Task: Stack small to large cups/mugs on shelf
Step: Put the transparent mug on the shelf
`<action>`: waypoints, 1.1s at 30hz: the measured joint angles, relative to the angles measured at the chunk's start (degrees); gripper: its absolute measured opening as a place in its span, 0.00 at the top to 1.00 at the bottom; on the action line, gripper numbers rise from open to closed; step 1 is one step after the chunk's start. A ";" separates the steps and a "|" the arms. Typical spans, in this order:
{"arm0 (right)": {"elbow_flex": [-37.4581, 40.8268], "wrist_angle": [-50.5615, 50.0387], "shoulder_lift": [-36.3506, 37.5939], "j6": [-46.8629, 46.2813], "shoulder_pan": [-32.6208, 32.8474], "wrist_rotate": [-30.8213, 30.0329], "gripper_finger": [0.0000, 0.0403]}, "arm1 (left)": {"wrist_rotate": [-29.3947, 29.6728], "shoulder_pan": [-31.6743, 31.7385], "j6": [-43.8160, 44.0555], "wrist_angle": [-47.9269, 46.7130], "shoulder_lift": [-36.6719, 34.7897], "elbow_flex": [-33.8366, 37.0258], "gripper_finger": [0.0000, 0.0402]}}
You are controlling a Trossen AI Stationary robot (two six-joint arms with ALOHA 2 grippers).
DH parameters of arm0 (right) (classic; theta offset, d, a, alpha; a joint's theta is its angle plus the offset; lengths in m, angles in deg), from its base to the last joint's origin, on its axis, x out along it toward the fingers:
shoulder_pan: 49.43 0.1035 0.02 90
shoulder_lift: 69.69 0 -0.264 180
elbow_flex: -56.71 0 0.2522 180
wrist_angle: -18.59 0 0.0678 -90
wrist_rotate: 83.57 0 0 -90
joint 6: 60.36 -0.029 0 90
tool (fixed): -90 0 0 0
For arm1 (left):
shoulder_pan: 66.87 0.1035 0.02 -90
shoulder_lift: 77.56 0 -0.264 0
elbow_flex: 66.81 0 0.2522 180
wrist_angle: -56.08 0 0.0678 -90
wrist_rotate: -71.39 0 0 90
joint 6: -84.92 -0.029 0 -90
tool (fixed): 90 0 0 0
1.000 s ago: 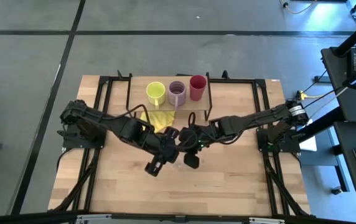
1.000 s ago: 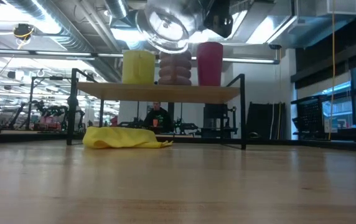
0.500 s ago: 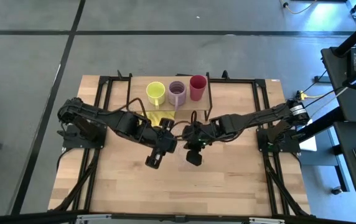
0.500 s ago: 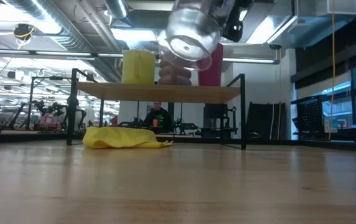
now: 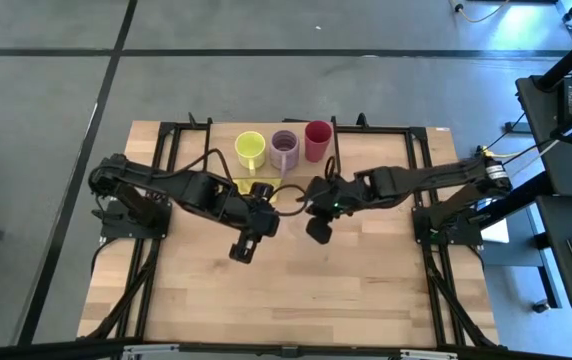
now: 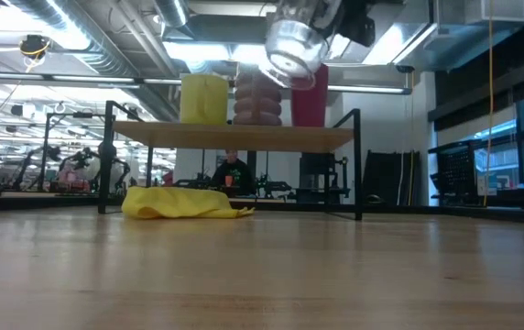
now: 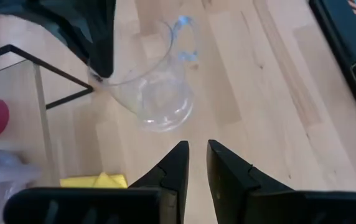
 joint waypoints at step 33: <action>0.04 -2.04 -0.03 -6.19 1.66 1.23 0.96 | 12.35 -3.31 6.96 4.88 -8.88 5.59 0.87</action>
